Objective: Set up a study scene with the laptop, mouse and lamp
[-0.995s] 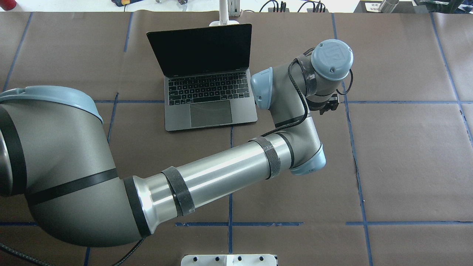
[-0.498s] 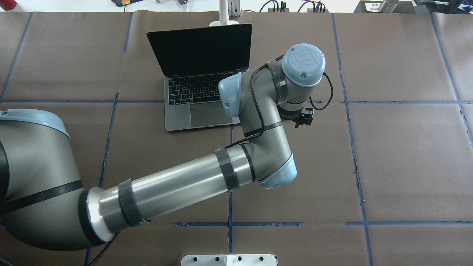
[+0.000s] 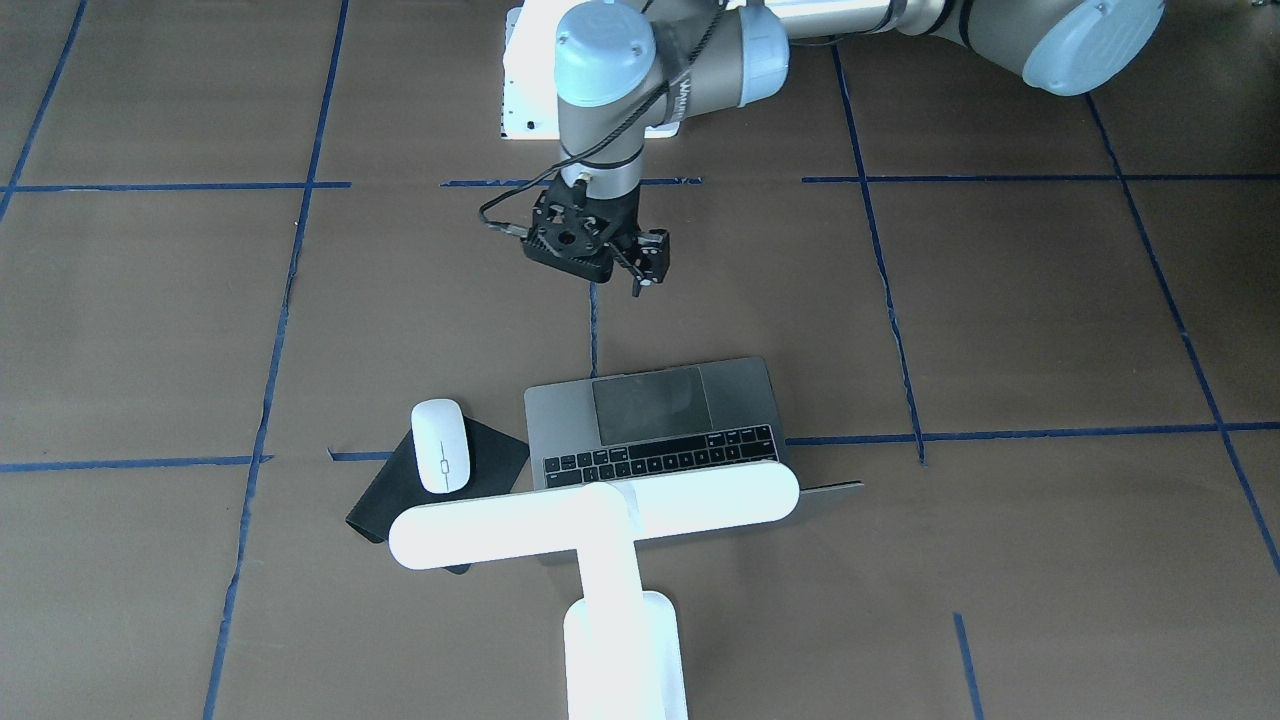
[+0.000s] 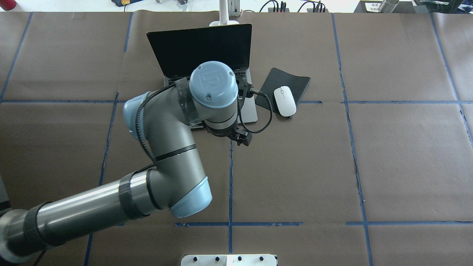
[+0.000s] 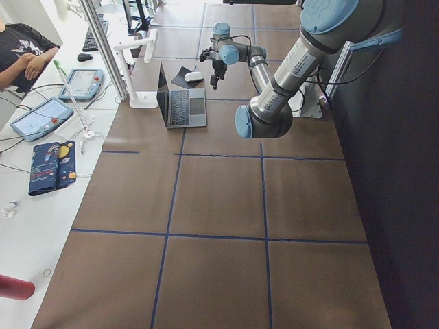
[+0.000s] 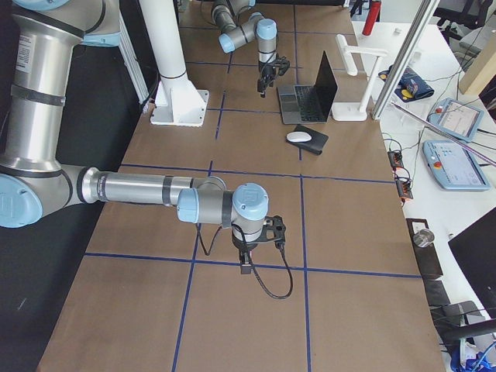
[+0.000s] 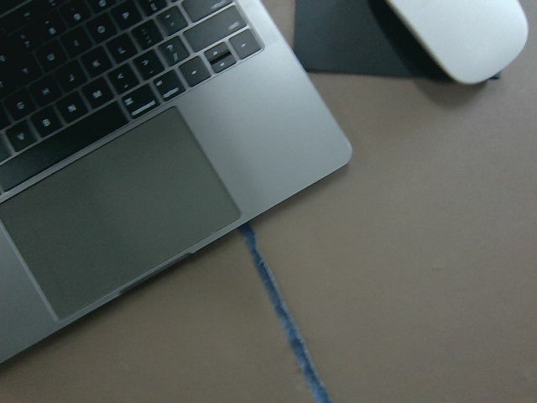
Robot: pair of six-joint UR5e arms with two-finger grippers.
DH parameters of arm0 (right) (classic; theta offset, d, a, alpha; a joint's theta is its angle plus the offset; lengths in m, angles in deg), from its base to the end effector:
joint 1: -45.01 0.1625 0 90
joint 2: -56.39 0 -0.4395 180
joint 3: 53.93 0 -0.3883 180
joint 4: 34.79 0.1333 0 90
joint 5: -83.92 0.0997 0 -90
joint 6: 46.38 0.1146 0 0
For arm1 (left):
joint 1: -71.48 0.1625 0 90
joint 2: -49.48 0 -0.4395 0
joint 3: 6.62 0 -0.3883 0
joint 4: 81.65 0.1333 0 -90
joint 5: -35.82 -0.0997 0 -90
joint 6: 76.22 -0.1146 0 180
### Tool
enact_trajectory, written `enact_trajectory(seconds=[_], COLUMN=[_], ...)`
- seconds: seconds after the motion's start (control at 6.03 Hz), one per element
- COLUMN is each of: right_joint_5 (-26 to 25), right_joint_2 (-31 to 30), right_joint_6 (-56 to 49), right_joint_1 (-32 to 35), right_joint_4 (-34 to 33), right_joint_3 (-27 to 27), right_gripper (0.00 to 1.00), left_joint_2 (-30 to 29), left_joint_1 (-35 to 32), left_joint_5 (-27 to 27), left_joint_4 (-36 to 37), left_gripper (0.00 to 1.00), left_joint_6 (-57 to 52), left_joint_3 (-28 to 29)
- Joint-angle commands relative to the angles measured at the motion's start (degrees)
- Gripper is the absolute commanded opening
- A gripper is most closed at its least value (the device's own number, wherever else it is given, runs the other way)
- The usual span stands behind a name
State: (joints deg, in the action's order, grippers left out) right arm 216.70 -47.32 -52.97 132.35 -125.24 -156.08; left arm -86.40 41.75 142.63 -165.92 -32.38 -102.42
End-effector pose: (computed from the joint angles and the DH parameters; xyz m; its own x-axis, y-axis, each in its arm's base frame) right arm 0.0377 -0.3828 0.6876 0.7241 -0.1248 0.6783 0.1303 0.9905 0.0431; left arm 0.5620 -0.4363 0.1684 0.6304 0.4351 -0.6429 -0.2317 0.8959 0.3791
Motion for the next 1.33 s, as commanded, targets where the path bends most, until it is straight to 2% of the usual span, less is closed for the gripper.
enact_trajectory(seconds=[0.0,0.33,0.5,0.83,1.16], right_joint_5=[-0.1,-0.1,-0.1,0.0,0.0], right_joint_2=[0.0,0.0,0.0,-0.1,-0.1], right_joint_6=[0.0,0.0,-0.3,-2.0,-2.0], right_joint_1=[-0.1,0.0,0.0,0.0,0.0], right_joint_4=[0.0,0.1,0.1,0.0,0.0], right_joint_3=[0.0,0.0,-0.1,-0.4,-0.4], right_gripper=[1.00,1.00,1.00,1.00,1.00], left_joint_2=[15.2,28.2,34.6,47.0,56.2], left_joint_1=[-3.9,-12.4,-17.4,-32.6,-42.2], left_joint_5=[0.7,9.2,12.3,21.7,22.3], left_joint_4=[0.4,0.4,0.2,0.2,-0.4], left_gripper=[0.99,0.99,0.99,1.00,1.00], left_joint_6=[-10.3,-21.5,-24.6,-34.4,-36.9], left_joint_3=[-14.8,-22.3,-24.3,-25.0,-24.8])
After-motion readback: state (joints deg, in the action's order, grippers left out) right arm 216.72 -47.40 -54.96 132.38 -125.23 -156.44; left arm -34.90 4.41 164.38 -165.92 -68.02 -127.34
